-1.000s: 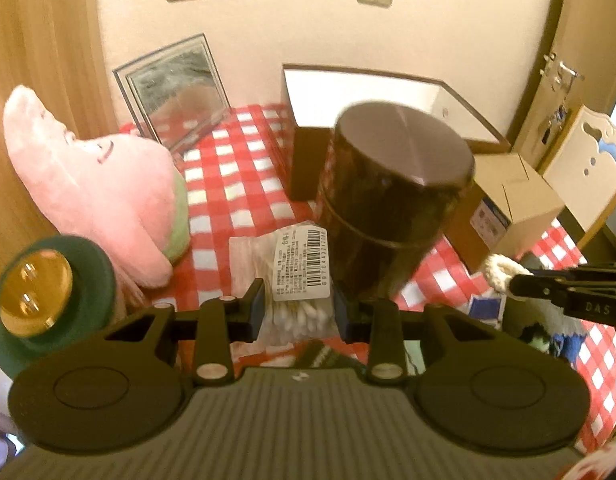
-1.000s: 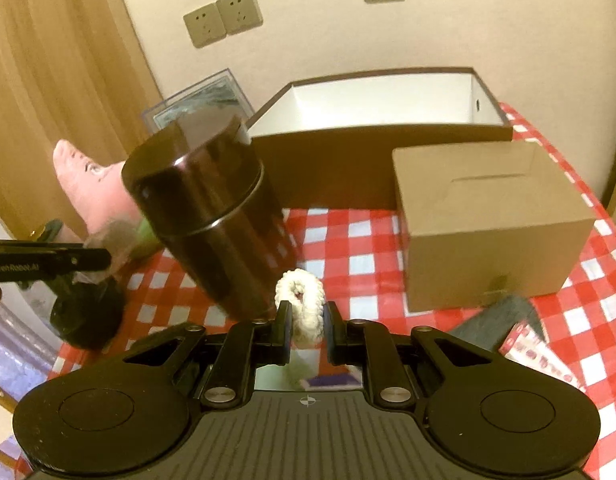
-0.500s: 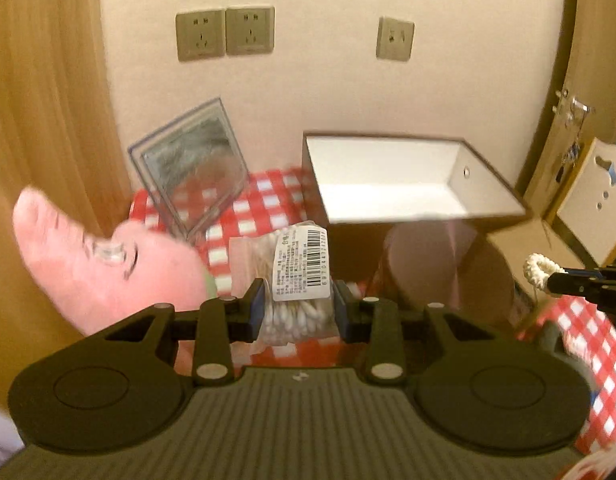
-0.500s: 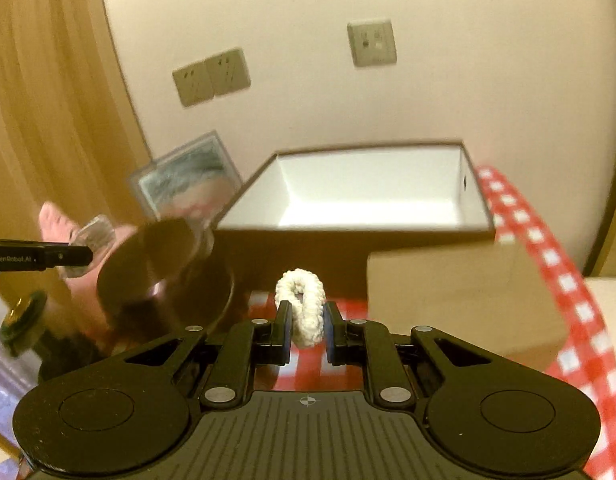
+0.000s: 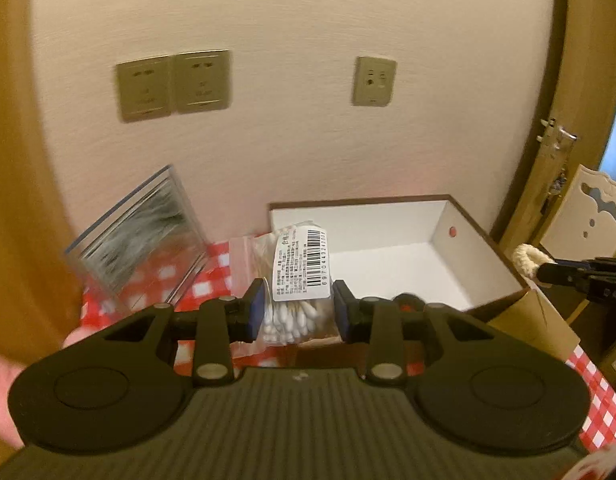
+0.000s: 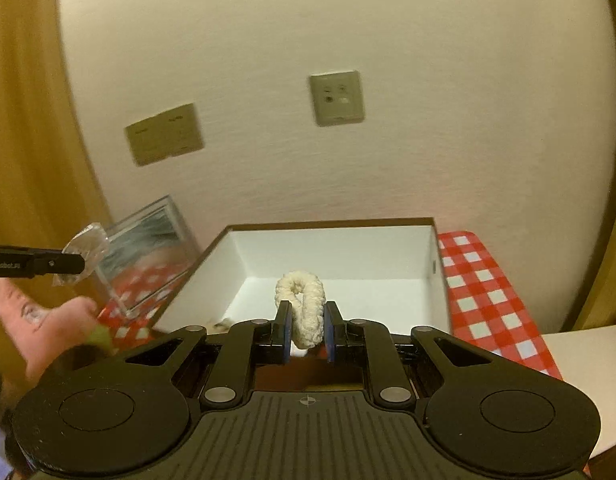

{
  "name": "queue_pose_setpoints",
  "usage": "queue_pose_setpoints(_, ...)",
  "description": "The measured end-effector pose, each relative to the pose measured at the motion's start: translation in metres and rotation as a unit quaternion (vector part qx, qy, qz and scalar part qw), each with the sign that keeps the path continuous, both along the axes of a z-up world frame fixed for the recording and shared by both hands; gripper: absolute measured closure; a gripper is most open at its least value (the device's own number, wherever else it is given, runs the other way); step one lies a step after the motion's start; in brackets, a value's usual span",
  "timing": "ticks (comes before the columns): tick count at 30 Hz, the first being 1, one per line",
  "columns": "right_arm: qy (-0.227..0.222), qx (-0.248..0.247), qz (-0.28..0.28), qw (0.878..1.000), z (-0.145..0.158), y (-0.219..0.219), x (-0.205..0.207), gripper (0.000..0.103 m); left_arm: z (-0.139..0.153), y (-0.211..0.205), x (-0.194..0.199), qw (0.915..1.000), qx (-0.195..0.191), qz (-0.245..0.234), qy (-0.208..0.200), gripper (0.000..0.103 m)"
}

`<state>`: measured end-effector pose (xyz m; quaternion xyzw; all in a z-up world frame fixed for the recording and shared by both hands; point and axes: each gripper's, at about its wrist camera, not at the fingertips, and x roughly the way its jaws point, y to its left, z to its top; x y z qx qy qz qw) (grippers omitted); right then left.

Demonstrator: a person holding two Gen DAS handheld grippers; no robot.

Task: Organize soft objects
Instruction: 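Carry the swab bag and hair tie into the white box and open both tools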

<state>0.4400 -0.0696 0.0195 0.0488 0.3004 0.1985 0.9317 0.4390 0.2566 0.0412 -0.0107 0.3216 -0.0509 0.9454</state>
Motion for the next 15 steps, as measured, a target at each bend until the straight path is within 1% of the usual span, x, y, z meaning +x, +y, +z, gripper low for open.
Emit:
queue_pose_setpoints(4,0.018,-0.004,-0.014,1.0,-0.007,-0.008,0.033,0.087,-0.005,-0.013,0.036,0.9996,-0.001,-0.024,0.015,0.071)
queue_pose_setpoints(6,0.032,-0.01,-0.024,0.999,-0.014,-0.011,0.05,0.087,-0.01,-0.024,0.057,0.9987,-0.001,-0.044,0.027,0.071)
queue_pose_setpoints(10,0.06,-0.021,-0.034,0.997,-0.029,-0.017,0.078,0.087,-0.027,-0.047,0.094,0.996,0.006,-0.067,0.058,0.071)
queue_pose_setpoints(15,0.087,-0.036,-0.039,0.995,-0.047,-0.023,0.104,0.087,-0.051,-0.07,0.13,0.9919,0.018,-0.087,0.091,0.071)
